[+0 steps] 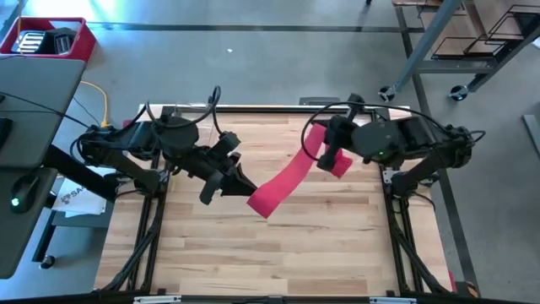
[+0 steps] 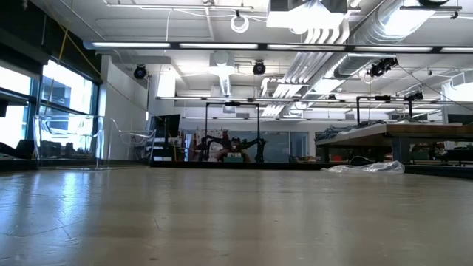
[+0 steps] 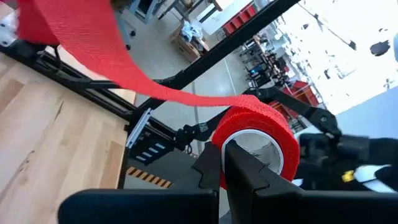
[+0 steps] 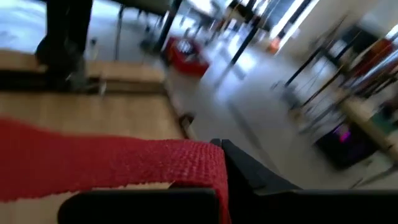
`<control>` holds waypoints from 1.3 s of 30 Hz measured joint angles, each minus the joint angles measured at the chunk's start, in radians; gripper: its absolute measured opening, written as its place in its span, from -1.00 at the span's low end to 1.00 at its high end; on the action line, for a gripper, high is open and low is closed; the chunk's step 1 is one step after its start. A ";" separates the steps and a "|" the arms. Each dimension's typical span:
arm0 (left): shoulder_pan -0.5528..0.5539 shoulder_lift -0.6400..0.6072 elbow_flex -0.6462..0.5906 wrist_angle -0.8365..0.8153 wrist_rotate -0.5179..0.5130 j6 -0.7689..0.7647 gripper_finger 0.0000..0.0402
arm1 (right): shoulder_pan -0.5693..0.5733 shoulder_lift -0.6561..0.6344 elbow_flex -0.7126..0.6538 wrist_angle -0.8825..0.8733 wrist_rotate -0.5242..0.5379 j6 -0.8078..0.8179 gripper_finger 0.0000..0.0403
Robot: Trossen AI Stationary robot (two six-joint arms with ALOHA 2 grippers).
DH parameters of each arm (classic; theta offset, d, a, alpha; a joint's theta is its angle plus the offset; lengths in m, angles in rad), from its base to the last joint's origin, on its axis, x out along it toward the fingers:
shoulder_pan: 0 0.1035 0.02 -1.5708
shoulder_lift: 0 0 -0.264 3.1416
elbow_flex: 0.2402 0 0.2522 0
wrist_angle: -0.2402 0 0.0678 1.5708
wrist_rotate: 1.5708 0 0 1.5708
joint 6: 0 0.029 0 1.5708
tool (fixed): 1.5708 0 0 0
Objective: Roll bandage
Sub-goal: Roll the red bandage
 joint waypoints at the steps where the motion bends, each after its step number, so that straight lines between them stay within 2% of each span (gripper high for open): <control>1: 0.000 0.000 0.000 0.009 0.000 -0.001 -1.00 | -0.005 0.001 0.000 -0.040 -0.028 0.041 -1.00; 6: 0.005 0.000 0.000 0.023 -0.025 -0.027 -1.00 | -0.012 0.014 0.000 -0.182 -0.186 0.154 -0.89; 11: 0.008 0.000 0.000 0.024 -0.061 -0.048 -1.00 | -0.002 0.045 0.000 -0.289 -0.265 0.272 -0.53; 17: 0.016 0.000 0.000 0.016 -0.110 -0.048 -1.00 | 0.045 0.107 -0.014 -0.340 -0.319 0.278 -0.20; 20: 0.019 0.000 0.000 0.016 -0.135 -0.037 -1.00 | 0.077 0.103 -0.124 -0.275 -0.326 0.281 -0.16; 24: 0.023 0.000 0.000 0.014 -0.165 -0.003 -1.00 | 0.100 0.068 -0.384 -0.104 -0.382 0.340 -0.16; 26: 0.023 0.000 0.000 0.014 -0.188 0.011 -1.00 | 0.103 0.052 -0.506 0.008 -0.459 0.358 -0.16; 29: 0.024 0.000 0.000 0.014 -0.226 0.023 -1.00 | 0.102 0.031 -0.610 0.106 -0.594 0.384 -0.16; 34: 0.040 0.000 0.000 0.015 -0.284 0.025 -1.00 | 0.103 -0.035 -0.603 0.118 -0.731 0.417 -0.16; 37: 0.053 0.000 0.000 0.016 -0.315 0.026 -1.00 | 0.100 -0.101 -0.559 0.128 -0.732 0.436 -0.16; 39: 0.060 0.000 0.000 0.019 -0.323 0.047 -1.00 | 0.100 -0.148 -0.528 0.129 -0.698 0.457 -0.16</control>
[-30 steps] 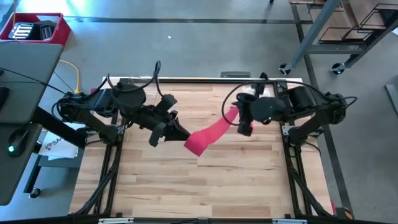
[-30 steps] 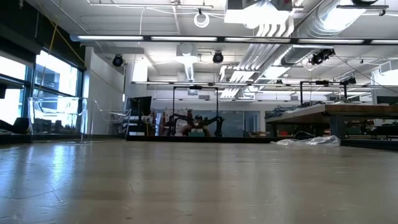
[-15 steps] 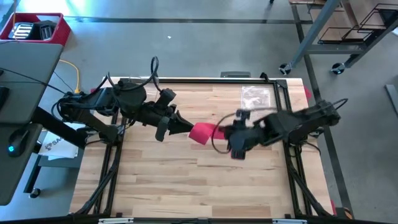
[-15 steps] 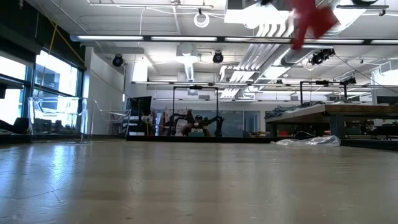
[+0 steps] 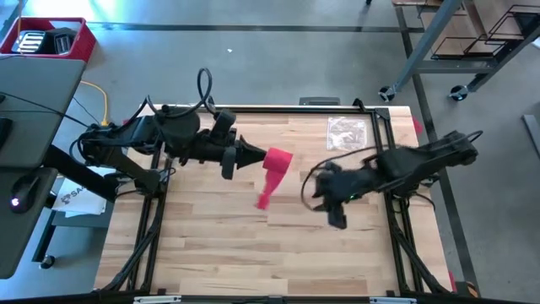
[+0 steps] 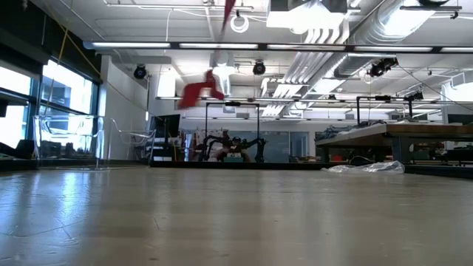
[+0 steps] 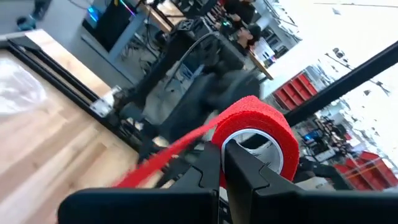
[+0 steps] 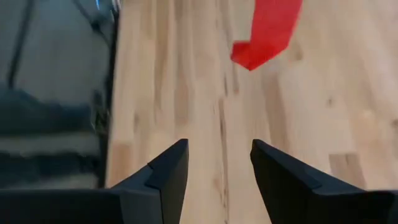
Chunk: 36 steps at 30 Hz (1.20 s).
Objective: Roll bandage
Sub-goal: Roll the red bandage
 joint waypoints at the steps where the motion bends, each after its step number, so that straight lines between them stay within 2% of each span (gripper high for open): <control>1: 0.003 0.000 0.000 0.005 -0.004 0.014 -1.00 | 0.000 -0.025 0.018 0.005 0.026 0.010 -0.16; 3: 0.004 0.000 0.000 0.026 -0.008 0.048 -1.00 | 0.001 -0.076 0.056 0.029 0.100 0.012 -0.16; 8: 0.009 0.000 0.000 0.081 -0.010 0.140 -1.00 | 0.023 -0.178 0.128 0.138 0.358 -0.058 -0.16; 10: 0.009 0.000 0.000 0.082 -0.011 0.168 -1.00 | 0.027 -0.206 0.138 0.224 0.408 -0.114 -0.16; 13: 0.008 0.000 0.000 0.082 -0.011 0.194 -1.00 | 0.029 -0.230 0.138 0.365 0.378 -0.215 -0.16; 19: 0.007 0.000 0.000 0.081 -0.011 0.244 -1.00 | -0.025 -0.202 0.135 0.556 0.123 -0.286 -0.16; 21: 0.009 0.000 0.000 0.081 -0.011 0.251 -1.00 | -0.042 -0.193 0.135 0.598 0.090 -0.276 -0.16; 23: 0.013 0.000 0.000 0.085 -0.009 0.263 -1.00 | -0.052 -0.179 0.136 0.616 0.131 -0.281 -0.16; 25: 0.016 0.000 0.000 0.103 0.000 0.274 -1.00 | -0.060 -0.149 0.137 0.613 0.246 -0.309 -0.16; 27: 0.016 0.000 0.000 0.112 0.005 0.274 -1.00 | -0.061 -0.115 0.136 0.618 0.304 -0.338 -0.16; 36: 0.022 0.000 0.000 0.108 0.009 0.273 -1.00 | -0.061 -0.004 0.233 0.633 0.290 -0.514 -0.16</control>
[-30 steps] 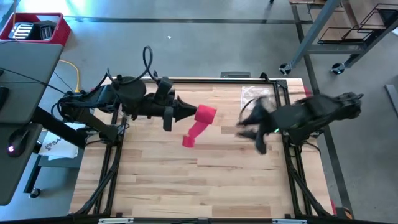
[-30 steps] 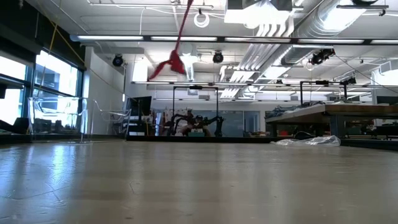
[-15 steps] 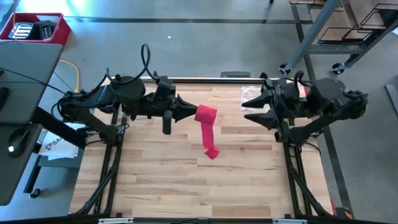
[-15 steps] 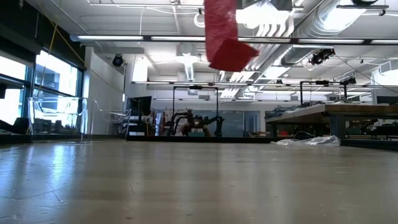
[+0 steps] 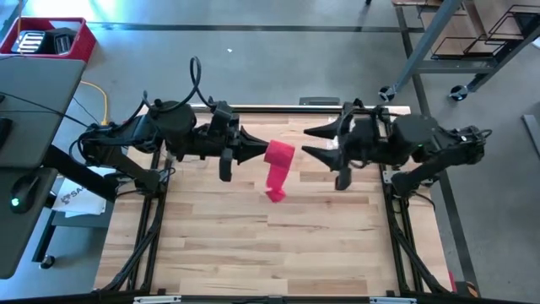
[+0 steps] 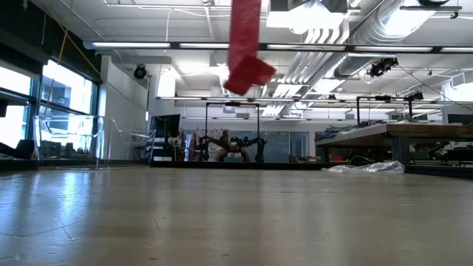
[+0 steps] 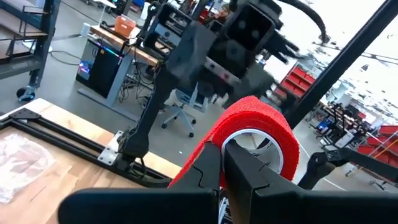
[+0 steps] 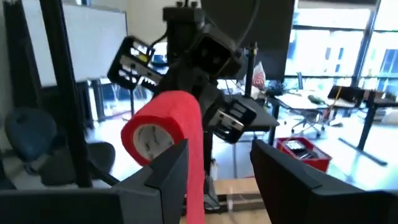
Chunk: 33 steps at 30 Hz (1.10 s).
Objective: Roll bandage
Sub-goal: Roll the red bandage
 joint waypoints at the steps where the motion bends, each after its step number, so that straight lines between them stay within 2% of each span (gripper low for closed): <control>1: 0.001 0.000 0.000 -0.002 0.000 -0.002 -1.00 | 0.000 0.014 0.014 -0.019 -0.001 -0.018 -0.16; 8: 0.008 0.000 0.000 -0.005 -0.005 -0.007 -1.00 | 0.000 0.082 0.140 -0.148 0.010 -0.077 -0.16; 18: 0.008 0.000 0.000 -0.016 -0.026 -0.007 -1.00 | 0.002 0.152 0.194 -0.151 0.042 -0.163 -0.19; 21: 0.008 0.003 0.000 -0.011 -0.027 -0.008 -1.00 | 0.003 0.154 0.194 -0.142 0.061 -0.178 -0.31; 25: 0.008 0.009 0.000 -0.013 -0.067 -0.080 -0.96 | -0.006 0.155 0.193 -0.141 0.072 -0.150 -0.60; 29: 0.014 0.011 0.000 -0.039 -0.072 -0.095 -0.78 | -0.026 0.154 0.193 -0.155 0.066 -0.080 -0.90; 33: 0.014 -0.022 -0.001 -0.109 -0.054 -0.048 -0.54 | -0.040 0.147 0.192 -0.194 0.064 -0.030 -0.92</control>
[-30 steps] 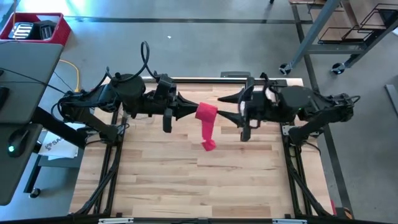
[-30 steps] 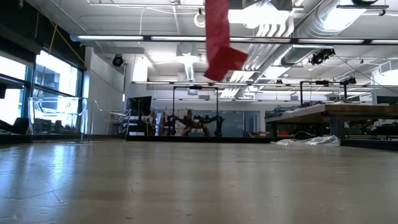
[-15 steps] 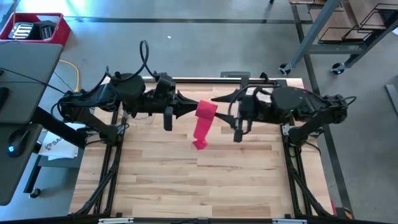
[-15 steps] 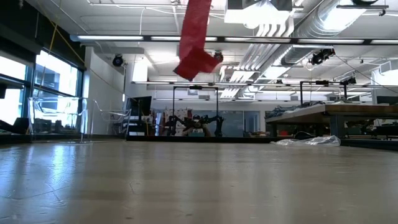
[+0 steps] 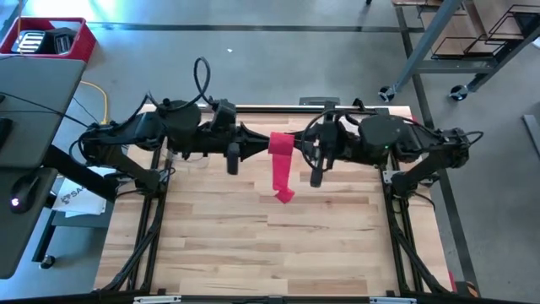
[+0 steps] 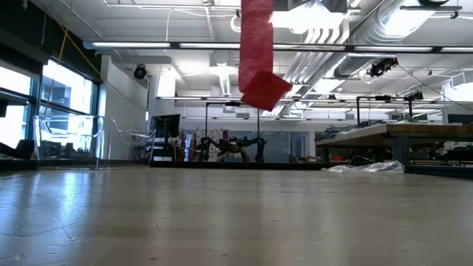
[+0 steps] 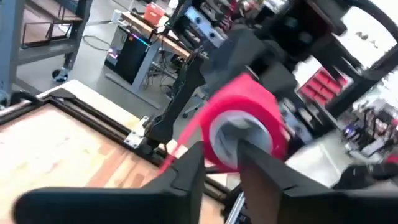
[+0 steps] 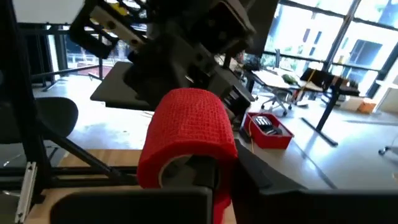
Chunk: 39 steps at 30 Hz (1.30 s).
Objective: Roll bandage
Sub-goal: Roll the red bandage
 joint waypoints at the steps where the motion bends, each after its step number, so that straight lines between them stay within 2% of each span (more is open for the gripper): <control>1: 0.000 -0.015 0.000 -0.008 -0.001 0.025 -0.48 | -0.004 -0.006 0.000 -0.006 -0.002 0.016 -0.90; 4: -0.006 -0.054 0.003 0.012 -0.022 0.178 -0.35 | -0.020 -0.027 0.000 -0.016 -0.052 0.043 -0.89; 8: -0.049 -0.054 0.002 0.094 -0.026 0.561 -0.27 | -0.059 -0.040 0.000 -0.022 -0.174 0.088 -0.93; 13: -0.095 -0.020 0.001 0.229 -0.021 0.879 -0.23 | -0.131 -0.057 0.000 0.002 -0.424 0.198 -0.94; 15: -0.109 -0.001 0.002 0.249 -0.054 0.984 -0.21 | -0.163 -0.058 0.000 0.004 -0.532 0.256 -0.93; 18: -0.121 0.032 0.000 0.240 -0.160 1.097 -0.17 | -0.212 -0.055 0.000 0.003 -0.669 0.331 -0.93; 21: -0.129 0.046 0.000 0.241 -0.201 1.170 -0.12 | -0.250 -0.056 0.000 0.003 -0.760 0.391 -0.93; 27: -0.129 0.055 0.001 0.257 -0.269 1.183 -0.08 | -0.288 -0.050 0.000 -0.001 -0.809 0.450 -0.93; 33: -0.127 0.050 0.001 0.337 -0.274 1.166 -0.08 | -0.286 -0.024 -0.001 0.000 -0.813 0.475 -0.93; 39: -0.129 0.062 0.003 0.312 -0.249 1.164 -0.08 | -0.259 -0.009 -0.002 0.004 -0.791 0.473 -0.93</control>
